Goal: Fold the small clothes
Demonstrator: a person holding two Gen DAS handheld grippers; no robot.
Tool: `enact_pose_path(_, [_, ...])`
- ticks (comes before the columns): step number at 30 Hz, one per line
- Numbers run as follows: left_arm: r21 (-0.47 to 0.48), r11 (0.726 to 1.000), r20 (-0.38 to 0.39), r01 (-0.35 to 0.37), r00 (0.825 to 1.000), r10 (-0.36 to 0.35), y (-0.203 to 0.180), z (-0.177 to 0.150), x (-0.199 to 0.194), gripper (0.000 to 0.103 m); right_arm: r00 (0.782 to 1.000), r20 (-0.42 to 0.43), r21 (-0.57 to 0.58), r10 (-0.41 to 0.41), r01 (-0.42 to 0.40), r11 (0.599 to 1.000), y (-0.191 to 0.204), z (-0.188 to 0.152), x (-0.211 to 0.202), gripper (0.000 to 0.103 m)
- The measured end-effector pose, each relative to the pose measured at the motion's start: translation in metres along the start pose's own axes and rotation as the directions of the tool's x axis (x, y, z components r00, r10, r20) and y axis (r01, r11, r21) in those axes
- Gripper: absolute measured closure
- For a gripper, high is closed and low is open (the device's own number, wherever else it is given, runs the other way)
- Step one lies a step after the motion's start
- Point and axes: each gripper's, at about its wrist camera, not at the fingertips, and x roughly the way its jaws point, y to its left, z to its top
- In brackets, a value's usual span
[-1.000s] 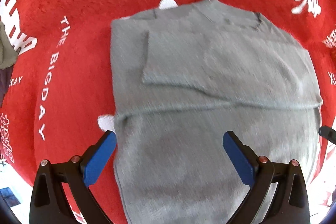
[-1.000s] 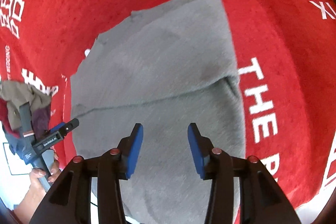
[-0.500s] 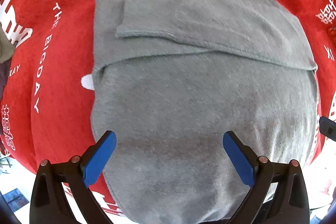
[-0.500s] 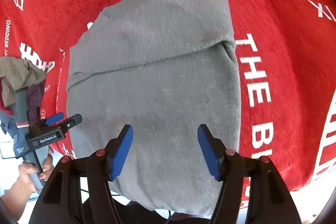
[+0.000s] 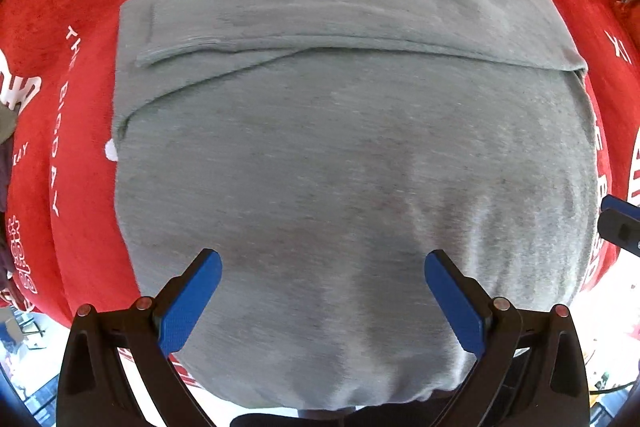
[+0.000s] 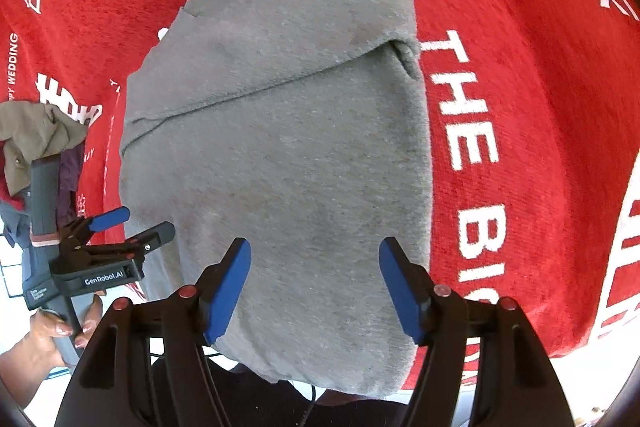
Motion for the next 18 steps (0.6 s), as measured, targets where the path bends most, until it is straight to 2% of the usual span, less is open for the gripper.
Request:
enact_pose_path(11, [-0.074,0.997,-0.014,-0.002,1.000,0.001,-0.066,-0.026,-0.015,0.001,0.998,-0.061,-0.031,0.016,-0.018,0.999,-0.020,-0.006,0.000,0.033])
enact_pose_path(18, [-0.044,0.999,-0.018,-0.009,1.000,0.008,-0.102,-0.064,-0.027,0.001,0.999,-0.039,-0.046,0.021,-0.022,0.999,-0.023,-0.014,-0.003,0.033])
